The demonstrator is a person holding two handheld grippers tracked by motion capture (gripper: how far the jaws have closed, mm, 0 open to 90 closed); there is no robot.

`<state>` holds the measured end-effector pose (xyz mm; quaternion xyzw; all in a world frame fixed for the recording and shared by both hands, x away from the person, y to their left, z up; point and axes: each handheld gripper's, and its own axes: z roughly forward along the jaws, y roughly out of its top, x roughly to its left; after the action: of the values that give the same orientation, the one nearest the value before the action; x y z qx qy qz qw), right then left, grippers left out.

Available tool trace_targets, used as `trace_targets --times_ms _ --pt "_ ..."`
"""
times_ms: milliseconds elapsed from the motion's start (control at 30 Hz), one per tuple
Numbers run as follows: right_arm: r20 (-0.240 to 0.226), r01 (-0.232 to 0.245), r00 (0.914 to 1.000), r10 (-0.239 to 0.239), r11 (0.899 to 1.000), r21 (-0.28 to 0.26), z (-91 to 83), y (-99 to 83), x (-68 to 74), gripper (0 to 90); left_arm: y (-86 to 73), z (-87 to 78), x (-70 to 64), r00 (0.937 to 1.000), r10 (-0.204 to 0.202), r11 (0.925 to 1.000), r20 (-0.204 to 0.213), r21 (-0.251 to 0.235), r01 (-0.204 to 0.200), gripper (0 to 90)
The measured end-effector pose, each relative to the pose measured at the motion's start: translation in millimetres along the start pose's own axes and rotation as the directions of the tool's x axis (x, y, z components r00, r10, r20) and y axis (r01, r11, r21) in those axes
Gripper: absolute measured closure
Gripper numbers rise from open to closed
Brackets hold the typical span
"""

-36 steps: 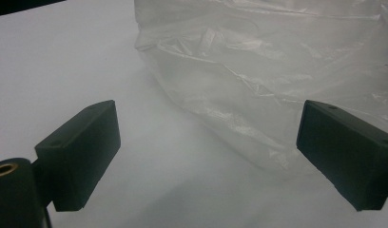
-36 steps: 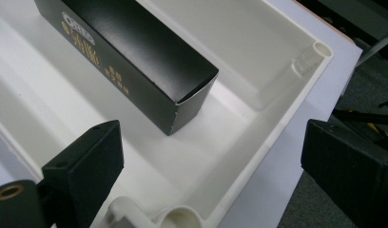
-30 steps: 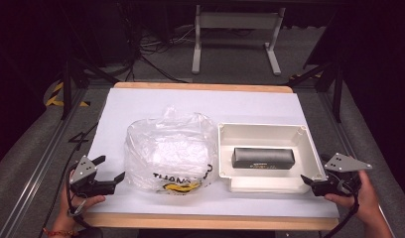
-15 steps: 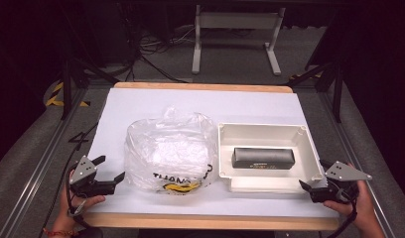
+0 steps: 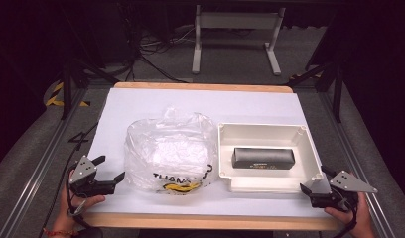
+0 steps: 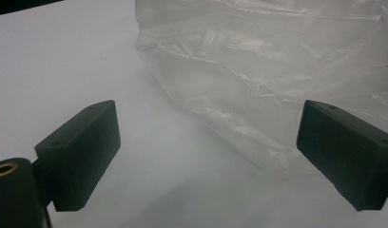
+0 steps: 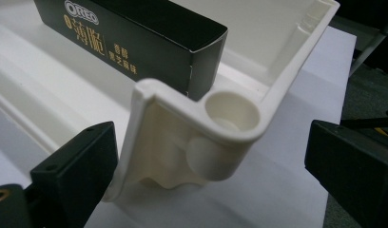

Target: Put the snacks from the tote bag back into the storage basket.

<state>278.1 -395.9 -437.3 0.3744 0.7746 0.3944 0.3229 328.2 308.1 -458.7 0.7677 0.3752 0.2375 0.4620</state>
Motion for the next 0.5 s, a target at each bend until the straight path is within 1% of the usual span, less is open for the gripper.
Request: trace_targets --times_ms 33,67,133,200,233,433,500 --pt "0.006 -0.006 1.0 0.006 1.0 -0.003 0.4 -2.3 0.2 4.0 0.0 0.0 0.0 1.0 0.0 1.0 0.0 0.0 0.0 8.2" --pt "0.001 -0.012 0.9999 0.012 1.0 -0.009 0.5 -4.0 0.3 4.0 0.0 0.1 0.0 1.0 0.0 1.0 0.0 0.001 0.0 8.1" --pt "0.002 -0.012 0.9999 0.012 1.0 -0.017 0.3 -4.8 0.5 4.0 0.0 0.1 -0.1 1.0 -0.002 1.0 0.001 0.002 0.002 8.1" --pt "0.018 -0.011 0.9998 0.011 0.999 -0.036 -2.5 -5.8 1.3 4.0 0.1 0.3 0.1 1.0 -0.004 1.0 0.001 0.004 0.004 8.1" --pt "0.018 -0.011 0.9998 0.011 0.999 -0.036 -2.5 -5.8 1.3 4.0 0.1 0.3 0.1 1.0 -0.004 1.0 0.001 0.004 0.004 8.1" --pt "0.028 -0.02 0.9994 0.023 0.997 -0.077 -5.0 -11.6 2.6 3.3 0.2 0.4 0.3 1.0 -0.004 1.0 0.002 0.005 0.004 8.1" --pt "0.037 -0.013 0.9992 0.016 0.996 -0.087 -5.6 -12.5 4.1 3.4 0.5 0.6 0.8 1.0 -0.002 1.0 0.002 0.009 0.002 8.1"
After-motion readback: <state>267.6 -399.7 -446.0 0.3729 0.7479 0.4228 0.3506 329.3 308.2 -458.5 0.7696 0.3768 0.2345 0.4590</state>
